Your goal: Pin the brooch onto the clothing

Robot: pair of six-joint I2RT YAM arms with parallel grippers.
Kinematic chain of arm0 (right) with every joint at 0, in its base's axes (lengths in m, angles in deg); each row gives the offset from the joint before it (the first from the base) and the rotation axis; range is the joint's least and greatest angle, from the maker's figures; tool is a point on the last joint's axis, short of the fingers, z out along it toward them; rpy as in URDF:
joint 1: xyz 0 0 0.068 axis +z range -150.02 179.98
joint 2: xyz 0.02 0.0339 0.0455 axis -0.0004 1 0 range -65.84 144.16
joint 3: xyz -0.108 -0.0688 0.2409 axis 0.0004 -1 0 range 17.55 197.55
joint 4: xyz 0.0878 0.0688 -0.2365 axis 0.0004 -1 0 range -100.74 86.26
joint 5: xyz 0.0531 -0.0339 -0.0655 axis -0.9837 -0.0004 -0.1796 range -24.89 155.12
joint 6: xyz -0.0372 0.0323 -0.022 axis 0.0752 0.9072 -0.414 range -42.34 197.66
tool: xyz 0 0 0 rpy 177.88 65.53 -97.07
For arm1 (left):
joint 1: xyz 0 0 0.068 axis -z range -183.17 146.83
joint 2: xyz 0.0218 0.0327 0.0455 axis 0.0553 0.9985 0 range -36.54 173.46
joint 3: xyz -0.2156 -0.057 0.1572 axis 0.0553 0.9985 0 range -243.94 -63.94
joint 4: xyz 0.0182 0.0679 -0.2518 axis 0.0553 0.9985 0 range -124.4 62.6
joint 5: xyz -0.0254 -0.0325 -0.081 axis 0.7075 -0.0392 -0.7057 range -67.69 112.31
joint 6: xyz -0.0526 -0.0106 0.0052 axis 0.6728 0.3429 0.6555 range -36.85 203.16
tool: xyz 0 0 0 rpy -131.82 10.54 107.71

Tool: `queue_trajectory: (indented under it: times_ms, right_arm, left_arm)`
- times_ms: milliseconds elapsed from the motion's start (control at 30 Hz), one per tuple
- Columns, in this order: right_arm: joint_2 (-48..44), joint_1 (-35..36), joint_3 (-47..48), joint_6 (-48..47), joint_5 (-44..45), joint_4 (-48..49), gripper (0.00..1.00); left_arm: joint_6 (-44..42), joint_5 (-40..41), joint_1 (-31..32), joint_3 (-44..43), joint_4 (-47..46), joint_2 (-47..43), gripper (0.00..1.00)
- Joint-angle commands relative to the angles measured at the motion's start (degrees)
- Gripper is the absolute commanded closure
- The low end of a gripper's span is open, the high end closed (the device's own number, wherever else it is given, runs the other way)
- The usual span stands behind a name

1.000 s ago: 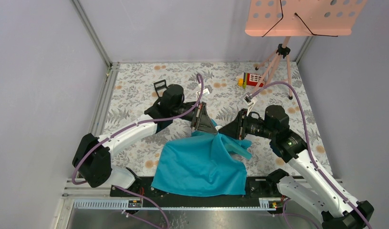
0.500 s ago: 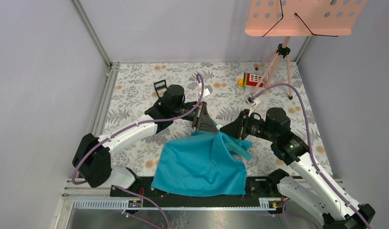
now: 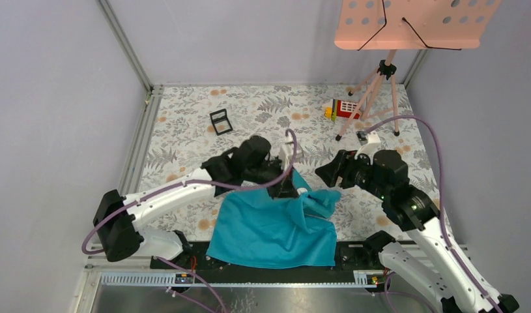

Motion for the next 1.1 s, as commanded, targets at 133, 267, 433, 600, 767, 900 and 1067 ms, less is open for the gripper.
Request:
queue_trajectory:
  times_ms: [133, 267, 433, 600, 767, 900, 1067]
  right_arm:
    - [-5.5, -0.3, 5.8, -0.5, 16.7, -16.1, 0.23]
    - [-5.7, -0.3, 3.8, 1.9, 17.9, -19.8, 0.21]
    - [-4.6, -0.3, -0.3, 7.6, 17.5, -21.6, 0.19]
    - [-4.3, -0.3, -6.3, 12.3, 15.6, -19.8, 0.19]
    - [-3.4, -0.3, -11.7, 15.9, 15.0, -18.5, 0.2]
    - [-2.8, -0.3, -13.7, 17.5, 14.2, -17.3, 0.2]
    - [-3.0, -0.3, -14.4, 18.7, 13.5, -16.4, 0.22]
  left_arm:
    - [-3.8, 30.9, 20.5, 1.1, 1.7, -1.3, 1.0]
    - [2.8, 29.6, 24.6, 1.7, -0.9, 1.8, 0.5]
    - [4.0, 31.0, 24.9, 0.2, -0.1, -1.1, 0.02]
    - [3.3, 35.4, 21.7, -3.4, 4.7, -3.7, 0.01]
    - [7.3, 40.1, 9.5, -2.6, 6.5, 3.3, 0.01]
    - [7.1, 44.6, 2.8, -6.8, 7.0, 12.7, 0.01]
    - [5.1, 47.2, -2.2, -15.2, 7.3, 23.9, 0.01]
